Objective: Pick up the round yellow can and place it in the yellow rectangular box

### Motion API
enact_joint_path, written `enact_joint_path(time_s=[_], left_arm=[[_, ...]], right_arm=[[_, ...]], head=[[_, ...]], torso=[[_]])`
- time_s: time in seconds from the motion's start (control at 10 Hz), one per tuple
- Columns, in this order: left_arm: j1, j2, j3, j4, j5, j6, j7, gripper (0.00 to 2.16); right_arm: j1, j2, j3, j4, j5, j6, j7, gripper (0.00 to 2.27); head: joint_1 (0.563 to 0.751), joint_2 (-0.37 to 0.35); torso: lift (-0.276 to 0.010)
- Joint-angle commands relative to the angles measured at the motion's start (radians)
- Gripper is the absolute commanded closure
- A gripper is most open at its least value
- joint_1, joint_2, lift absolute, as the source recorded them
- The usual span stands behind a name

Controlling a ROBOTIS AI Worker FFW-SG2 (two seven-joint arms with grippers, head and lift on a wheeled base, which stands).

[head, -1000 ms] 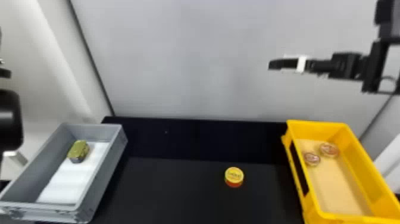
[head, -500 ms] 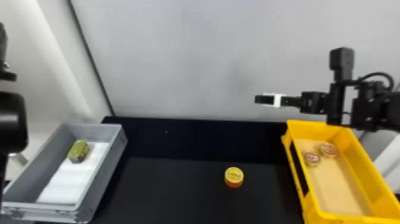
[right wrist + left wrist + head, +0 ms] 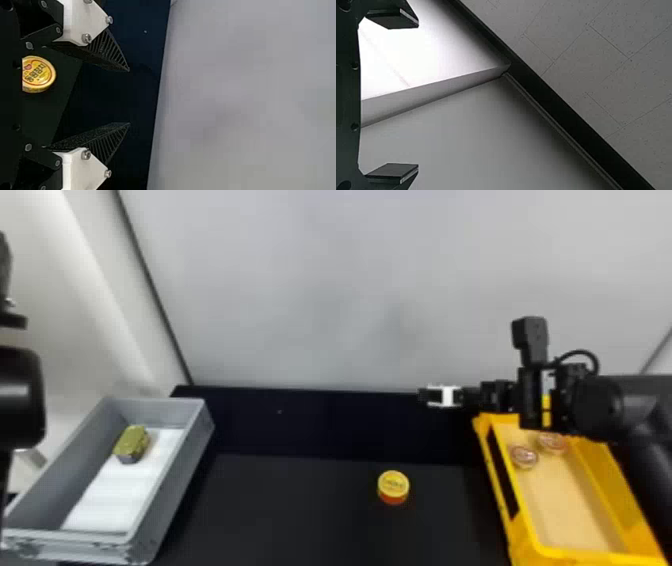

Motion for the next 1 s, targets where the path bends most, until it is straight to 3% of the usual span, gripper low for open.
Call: enact_joint_path(time_s=[0.0,0.2,0.4,0.5,0.6,0.8,0.9], left_arm=[[-0.001,-0.002,-0.003,0.002,0.004,-0.005,0.002,0.02],[-0.005,-0.003,-0.011,0.007,0.004,-0.008,0.003,0.02],[-0.011,-0.008,-0.017,0.015,0.006,-0.017,0.005,0.02],[-0.013,-0.013,-0.017,0.016,0.006,-0.020,0.003,0.02],[-0.014,-0.013,-0.020,0.016,0.006,-0.020,0.003,0.01],[-0.019,-0.016,-0.022,0.021,0.006,-0.028,0.005,0.01],[-0.025,-0.026,-0.028,0.035,0.006,-0.043,0.006,0.01]], right_arm=[[-0.028,0.012,0.052,0.143,-0.003,-0.058,0.034,0.41],[-0.045,0.046,0.099,0.259,0.042,-0.127,0.106,0.41],[-0.047,0.096,0.101,0.371,0.220,-0.280,0.279,0.41],[-0.044,0.118,0.107,0.408,0.309,-0.340,0.324,0.41],[-0.030,0.130,0.121,0.414,0.356,-0.354,0.321,0.35],[-0.021,0.161,0.124,0.436,0.456,-0.334,0.325,0.00],[-0.025,0.170,0.121,0.466,0.468,-0.345,0.315,0.00]], head=[[0.663,0.054],[0.663,0.054],[0.663,0.054],[0.663,0.054],[0.663,0.054],[0.663,0.054],[0.663,0.054]], torso=[[-0.010],[-0.010],[-0.010],[-0.010],[-0.010],[-0.010],[-0.010]])
